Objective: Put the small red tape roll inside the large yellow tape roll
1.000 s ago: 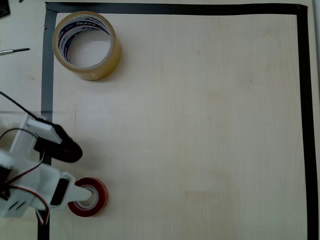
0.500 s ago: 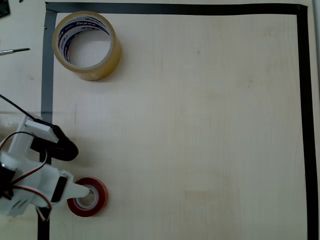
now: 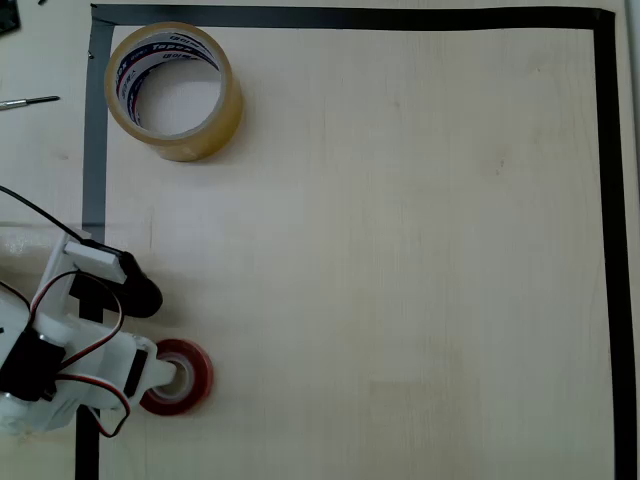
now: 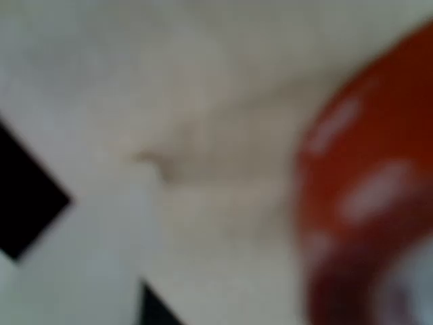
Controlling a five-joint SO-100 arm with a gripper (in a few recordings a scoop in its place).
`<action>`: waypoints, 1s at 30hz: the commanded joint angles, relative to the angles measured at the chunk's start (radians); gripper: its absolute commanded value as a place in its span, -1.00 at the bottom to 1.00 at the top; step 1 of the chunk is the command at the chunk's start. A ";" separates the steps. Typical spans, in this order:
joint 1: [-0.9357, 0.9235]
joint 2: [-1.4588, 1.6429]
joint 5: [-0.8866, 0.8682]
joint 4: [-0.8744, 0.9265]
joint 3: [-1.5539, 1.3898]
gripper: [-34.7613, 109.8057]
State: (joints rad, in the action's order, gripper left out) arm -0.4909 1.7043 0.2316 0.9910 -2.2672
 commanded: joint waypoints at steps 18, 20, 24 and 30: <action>0.143 0.425 0.081 0.164 0.046 -0.52; 0.183 0.535 0.081 0.219 0.072 -0.52; 0.327 0.672 0.081 0.336 0.121 -0.52; 0.604 0.716 0.081 0.380 0.117 -0.52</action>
State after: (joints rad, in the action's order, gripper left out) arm -0.0230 2.3623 0.2807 1.3499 -2.2212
